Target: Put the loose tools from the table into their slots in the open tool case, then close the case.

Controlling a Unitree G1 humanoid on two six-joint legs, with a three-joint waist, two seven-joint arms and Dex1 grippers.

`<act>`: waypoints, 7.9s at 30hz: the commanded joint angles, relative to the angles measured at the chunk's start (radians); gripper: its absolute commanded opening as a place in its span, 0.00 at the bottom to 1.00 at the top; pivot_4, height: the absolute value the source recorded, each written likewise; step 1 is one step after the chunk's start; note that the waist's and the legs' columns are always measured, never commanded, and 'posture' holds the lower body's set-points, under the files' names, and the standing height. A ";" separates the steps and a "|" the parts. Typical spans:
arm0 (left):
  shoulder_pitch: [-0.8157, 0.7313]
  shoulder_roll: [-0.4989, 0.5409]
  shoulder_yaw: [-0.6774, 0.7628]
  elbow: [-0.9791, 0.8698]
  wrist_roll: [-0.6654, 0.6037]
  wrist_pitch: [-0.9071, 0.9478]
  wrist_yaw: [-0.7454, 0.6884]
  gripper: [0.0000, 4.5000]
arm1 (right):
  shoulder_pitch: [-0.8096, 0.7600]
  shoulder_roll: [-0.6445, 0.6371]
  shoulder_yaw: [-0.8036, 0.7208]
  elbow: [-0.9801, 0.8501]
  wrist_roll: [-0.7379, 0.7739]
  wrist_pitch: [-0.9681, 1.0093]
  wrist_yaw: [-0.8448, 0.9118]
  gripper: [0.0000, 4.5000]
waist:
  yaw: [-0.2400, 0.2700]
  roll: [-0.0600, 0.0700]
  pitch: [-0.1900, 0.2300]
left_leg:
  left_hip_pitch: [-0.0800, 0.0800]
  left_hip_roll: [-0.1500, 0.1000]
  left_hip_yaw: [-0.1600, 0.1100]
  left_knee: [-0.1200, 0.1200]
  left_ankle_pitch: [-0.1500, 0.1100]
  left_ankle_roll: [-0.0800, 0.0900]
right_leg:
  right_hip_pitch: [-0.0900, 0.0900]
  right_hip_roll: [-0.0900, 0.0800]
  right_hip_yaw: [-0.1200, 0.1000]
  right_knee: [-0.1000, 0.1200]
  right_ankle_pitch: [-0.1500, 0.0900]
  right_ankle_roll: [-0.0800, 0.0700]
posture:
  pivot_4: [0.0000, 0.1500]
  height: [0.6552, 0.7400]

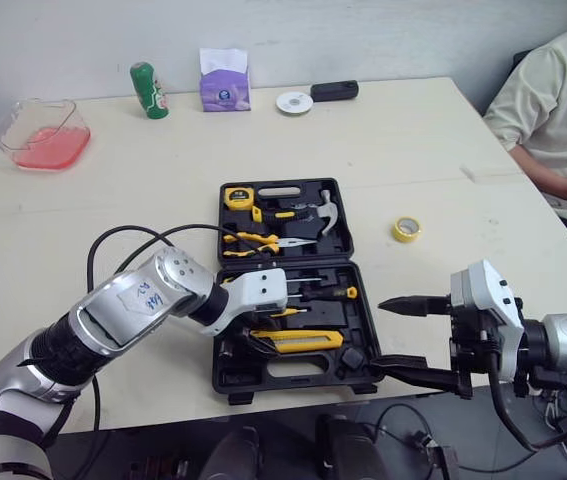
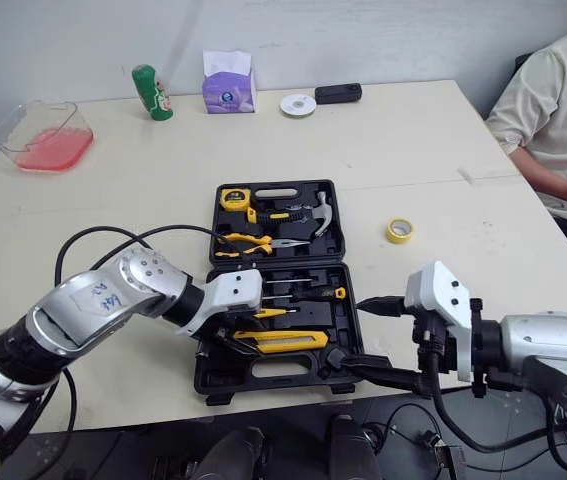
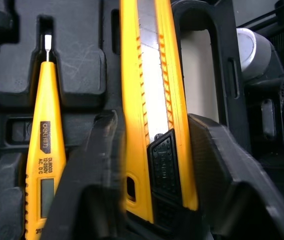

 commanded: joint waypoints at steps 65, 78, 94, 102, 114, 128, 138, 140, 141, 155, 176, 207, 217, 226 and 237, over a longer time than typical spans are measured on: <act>0.828 0.073 1.178 0.598 -0.105 -0.700 -0.031 0.99 | 0.232 -0.024 -0.429 0.631 -0.394 -0.308 0.130 1.00 | -0.004 0.007 -0.003 | 0.016 0.001 0.001 -0.008 -0.002 0.002 | 0.016 -0.001 0.001 -0.007 -0.001 -0.001 | 1.00 1.00; 0.337 0.045 0.807 0.136 -0.374 -0.323 -0.014 0.99 | -0.419 -0.194 0.195 0.691 -0.464 -0.256 0.370 1.00 | -0.014 0.010 -0.001 | 0.011 0.001 0.000 -0.004 -0.002 0.000 | 0.012 0.000 -0.001 -0.005 0.000 -0.001 | 1.00 1.00; 0.001 -0.150 0.554 0.205 -0.329 -0.323 -0.025 0.99 | -1.074 0.169 0.680 1.366 -0.978 -0.489 0.348 1.00 | -0.035 0.009 -0.001 | -0.001 -0.001 0.003 0.002 -0.001 -0.002 | -0.004 0.000 -0.002 0.002 0.000 0.000 | 1.00 1.00; 0.000 -0.175 0.550 0.215 -0.298 -0.354 -0.013 1.00 | -1.208 0.301 0.716 1.701 -1.115 -0.616 0.278 0.91 | -0.036 0.009 -0.001 | -0.002 -0.001 0.000 0.000 0.000 -0.004 | -0.005 -0.001 -0.006 0.003 0.000 0.000 | 1.00 1.00; -0.006 -0.190 0.553 0.216 -0.284 -0.359 -0.002 1.00 | -1.243 0.363 0.710 1.815 -1.187 -0.695 0.291 0.76 | -0.062 0.010 -0.001 | -0.002 0.000 -0.001 0.000 0.000 -0.003 | -0.005 -0.001 -0.016 0.004 0.000 0.000 | 1.00 1.00; 0.044 -0.154 0.555 0.164 -0.298 -0.348 -0.048 1.00 | -1.093 0.263 0.592 1.336 -1.065 -0.590 0.485 0.01 | -0.059 0.010 -0.001 | -0.003 0.000 -0.003 0.004 0.000 -0.004 | -0.004 -0.003 -0.023 0.004 0.000 -0.001 | 1.00 1.00; 0.303 0.004 0.485 0.024 -0.220 -0.475 -0.237 1.00 | -0.564 0.238 0.465 0.164 -0.605 0.019 0.430 0.01 | -0.048 0.010 -0.001 | -0.003 0.000 -0.006 0.005 -0.001 -0.005 | -0.005 -0.002 -0.022 0.007 0.000 -0.002 | 1.00 1.00; 0.323 0.011 0.477 0.010 -0.219 -0.486 -0.252 1.00 | -0.510 0.241 0.490 0.079 -0.575 0.051 0.386 0.01 | -0.031 0.010 -0.001 | -0.003 0.000 -0.006 0.006 -0.002 -0.005 | -0.004 -0.003 -0.021 0.003 0.001 -0.003 | 1.00 1.00; 0.329 0.012 0.473 0.007 -0.219 -0.487 -0.252 1.00 | -0.482 0.237 0.507 0.046 -0.567 0.062 0.365 0.01 | -0.022 0.010 -0.001 | -0.003 0.000 -0.007 0.007 -0.002 -0.004 | -0.003 -0.003 -0.020 0.002 0.001 -0.004 | 1.00 1.00; 0.299 -0.014 0.451 0.012 -0.218 -0.479 -0.233 1.00 | -0.308 -0.006 0.554 0.026 -0.603 -0.070 0.314 0.01 | -0.004 0.010 -0.001 | -0.003 0.000 -0.006 0.009 -0.003 -0.002 | -0.001 -0.002 -0.017 0.002 0.002 -0.004 | 1.00 1.00; 0.276 -0.053 0.448 -0.003 -0.229 -0.463 -0.212 1.00 | -0.323 -0.046 0.449 -0.027 -0.445 0.024 0.287 0.62 | -0.002 0.010 -0.001 | -0.003 0.000 -0.006 0.010 -0.003 -0.002 | -0.001 -0.002 -0.017 0.002 0.002 -0.004 | 1.00 1.00; 0.237 -0.074 0.428 0.022 -0.214 -0.455 -0.222 1.00 | 0.045 0.207 0.509 0.509 -0.672 -0.578 0.201 0.01 | 0.003 0.004 -0.005 | 0.012 0.000 -0.008 0.006 -0.004 -0.001 | 0.017 -0.002 -0.019 -0.004 0.002 -0.004 | 1.00 1.00; 0.238 -0.085 0.439 0.035 -0.212 -0.447 -0.193 1.00 | 0.091 0.292 0.397 0.463 -0.461 -0.583 0.200 0.01 | -0.001 0.003 -0.006 | 0.024 0.001 -0.013 0.000 -0.005 0.000 | 0.031 -0.002 -0.024 -0.014 0.002 -0.004 | 1.00 1.00; 0.263 -0.045 0.499 0.083 -0.188 -0.448 -0.147 1.00 | -0.010 0.198 0.194 0.336 -0.262 -0.393 0.136 0.01 | -0.005 0.009 -0.002 | 0.022 0.001 -0.014 0.000 -0.005 0.000 | 0.030 -0.002 -0.024 -0.014 0.002 -0.004 | 1.00 1.00; 0.337 0.051 0.578 0.552 0.068 -0.713 -0.099 0.40 | -0.358 0.105 0.319 0.614 -0.539 -0.289 0.007 0.00 | -0.004 0.013 0.000 | 0.008 0.001 -0.012 0.000 -0.004 -0.003 | 0.012 -0.002 -0.024 -0.007 0.000 -0.007 | 1.00 1.00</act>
